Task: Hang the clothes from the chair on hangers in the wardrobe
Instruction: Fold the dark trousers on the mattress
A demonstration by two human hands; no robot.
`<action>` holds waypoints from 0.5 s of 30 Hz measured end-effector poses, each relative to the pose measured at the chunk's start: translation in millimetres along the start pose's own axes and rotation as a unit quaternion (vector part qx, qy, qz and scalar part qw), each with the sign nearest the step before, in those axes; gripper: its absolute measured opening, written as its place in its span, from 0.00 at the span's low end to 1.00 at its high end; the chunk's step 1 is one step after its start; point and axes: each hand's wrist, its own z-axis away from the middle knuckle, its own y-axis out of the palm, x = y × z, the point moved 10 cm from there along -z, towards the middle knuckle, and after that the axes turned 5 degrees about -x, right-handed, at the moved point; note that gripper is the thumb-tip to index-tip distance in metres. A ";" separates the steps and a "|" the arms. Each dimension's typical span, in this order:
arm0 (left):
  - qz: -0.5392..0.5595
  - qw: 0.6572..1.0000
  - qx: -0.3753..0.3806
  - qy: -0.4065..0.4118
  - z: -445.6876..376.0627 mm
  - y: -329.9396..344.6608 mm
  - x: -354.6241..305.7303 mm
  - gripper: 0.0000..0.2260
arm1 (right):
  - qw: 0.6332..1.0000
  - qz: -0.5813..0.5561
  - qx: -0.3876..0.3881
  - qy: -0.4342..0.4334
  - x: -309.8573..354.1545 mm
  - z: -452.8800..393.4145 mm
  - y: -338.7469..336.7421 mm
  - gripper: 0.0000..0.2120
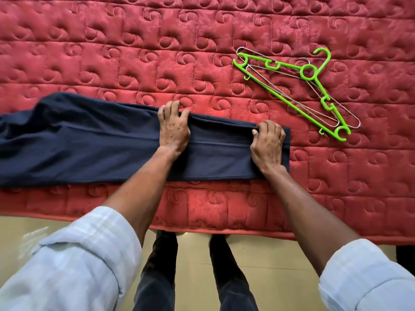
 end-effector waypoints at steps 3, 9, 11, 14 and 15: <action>-0.012 0.998 -0.056 -0.033 -5.6 -13.2 1.0 0.10 | 0.999 0.007 -0.042 -0.001 -0.1 -2.3 -4.7 0.05; 0.005 0.998 0.036 0.047 4.6 11.0 -26.4 0.06 | 0.996 0.046 -0.062 0.052 -6.5 -4.9 1.1 0.06; 0.014 0.996 0.037 0.075 14.5 16.4 -26.6 0.06 | 0.994 0.068 -0.067 0.047 -9.4 -2.2 1.5 0.07; 0.012 0.997 0.003 0.075 14.0 10.9 -24.1 0.13 | 0.991 0.095 -0.065 0.065 -21.7 0.3 -3.1 0.13; 0.011 0.998 -0.012 0.068 11.6 6.4 -24.8 0.15 | 0.991 0.094 -0.064 0.067 -24.1 1.4 -4.0 0.14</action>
